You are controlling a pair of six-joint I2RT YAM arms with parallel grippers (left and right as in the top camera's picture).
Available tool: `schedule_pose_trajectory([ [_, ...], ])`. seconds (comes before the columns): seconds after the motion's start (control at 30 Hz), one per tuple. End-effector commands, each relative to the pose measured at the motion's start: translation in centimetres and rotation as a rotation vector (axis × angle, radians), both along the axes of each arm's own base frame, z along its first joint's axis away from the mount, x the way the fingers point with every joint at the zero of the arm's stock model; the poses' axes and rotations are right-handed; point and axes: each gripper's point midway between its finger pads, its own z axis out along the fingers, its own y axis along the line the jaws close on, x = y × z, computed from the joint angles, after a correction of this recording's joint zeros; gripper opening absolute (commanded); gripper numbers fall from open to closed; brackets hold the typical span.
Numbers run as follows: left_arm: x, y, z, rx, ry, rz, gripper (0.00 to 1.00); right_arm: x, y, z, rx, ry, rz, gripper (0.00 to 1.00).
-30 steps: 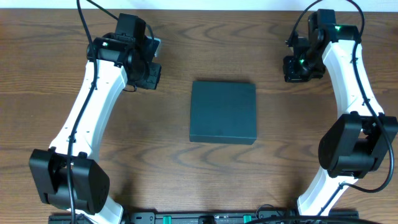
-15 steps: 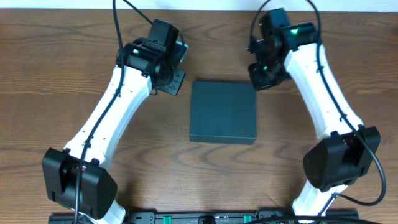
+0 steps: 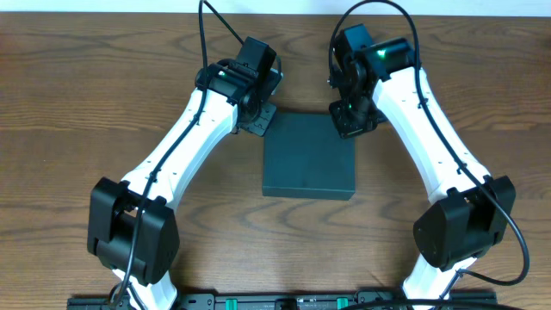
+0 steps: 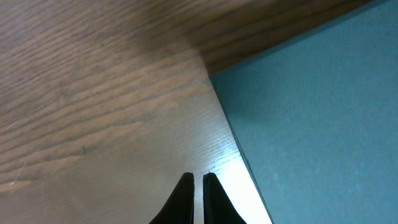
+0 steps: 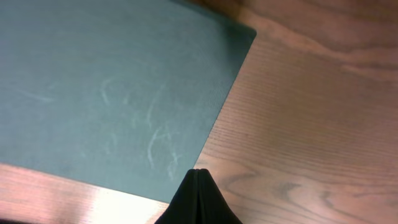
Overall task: Pack container
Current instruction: 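Press down on the closed lid's back corners with both grippers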
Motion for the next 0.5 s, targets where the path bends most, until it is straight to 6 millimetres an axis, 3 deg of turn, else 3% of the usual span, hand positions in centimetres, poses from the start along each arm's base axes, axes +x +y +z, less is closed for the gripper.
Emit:
schedule_pose_trajectory([
  [0.0, 0.5, -0.5, -0.3, 0.001, -0.010, 0.002, 0.06, -0.9, -0.4, -1.0, -0.025, 0.015, -0.034, 0.01],
  [0.2, 0.9, -0.8, -1.6, 0.009, 0.007, 0.000, 0.06, -2.0, -0.7, -4.6, -0.035, 0.062, -0.052, 0.01],
  [0.47, 0.4, -1.7, -3.6, 0.015, 0.054, -0.023, 0.06, -2.8, -1.0, -7.7, -0.041, 0.084, -0.059, 0.01],
])
